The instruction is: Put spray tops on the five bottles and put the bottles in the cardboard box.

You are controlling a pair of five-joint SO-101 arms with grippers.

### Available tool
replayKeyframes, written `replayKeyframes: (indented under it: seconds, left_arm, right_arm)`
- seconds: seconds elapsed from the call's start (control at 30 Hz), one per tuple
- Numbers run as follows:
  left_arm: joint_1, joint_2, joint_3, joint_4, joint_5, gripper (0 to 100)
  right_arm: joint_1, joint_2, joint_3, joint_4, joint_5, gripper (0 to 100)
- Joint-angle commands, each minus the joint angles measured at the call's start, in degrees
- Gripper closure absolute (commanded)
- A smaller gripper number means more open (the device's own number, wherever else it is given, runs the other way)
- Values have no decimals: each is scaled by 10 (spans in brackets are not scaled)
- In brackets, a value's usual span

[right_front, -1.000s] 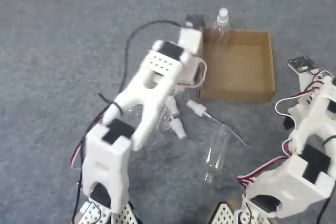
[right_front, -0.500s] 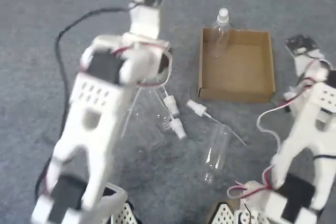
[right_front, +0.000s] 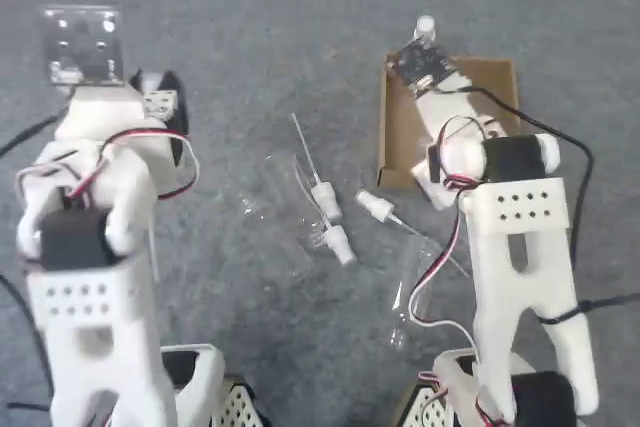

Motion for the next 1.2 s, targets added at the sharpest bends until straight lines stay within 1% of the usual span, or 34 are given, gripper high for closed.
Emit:
replayKeyframes:
  seconds: [0.0, 0.07, 0.1, 0.2, 0.27, 0.37, 0.5, 0.63, 0.7, 0.77, 0.87, 1.03, 1.17]
  left_arm:
    - [-36, 95, 95, -89, -43, 974]
    - [-34, 154, 126, -135, -53, 974]
    - [-30, 184, 136, -152, -55, 974]
    - [-12, 280, 143, -182, -72, 974]
    - [0, 342, 135, -199, -81, 973]
    - [18, 427, 102, -210, -98, 970]
    - [32, 513, 51, -207, -101, 958]
    - [30, 556, 9, -169, -104, 873]
    - [27, 565, -11, -144, -105, 851]
    - [25, 572, -34, -114, -110, 848]
    - [25, 569, -65, -62, -136, 848]
    - [27, 578, -133, 40, -160, 849]
    - [32, 603, -142, 59, -162, 852]
  right_arm:
    - [11, -34, -4, 43, -8, 993]
    - [36, -34, -6, 54, -3, 993]
    - [50, -34, -5, 56, 11, 993]
    - [87, -29, -5, 70, 54, 993]
    - [108, -29, -4, 73, 64, 993]
    - [133, -29, -4, 73, 81, 993]
    - [151, -29, -4, 73, 100, 993]
    - [156, -32, -4, 72, 101, 993]
    - [153, -32, -4, 71, 101, 993]
    - [152, -31, -4, 71, 101, 993]
    - [151, -31, -4, 72, 101, 993]
    - [151, -34, -4, 73, 101, 993]
    - [151, -34, -4, 73, 101, 993]
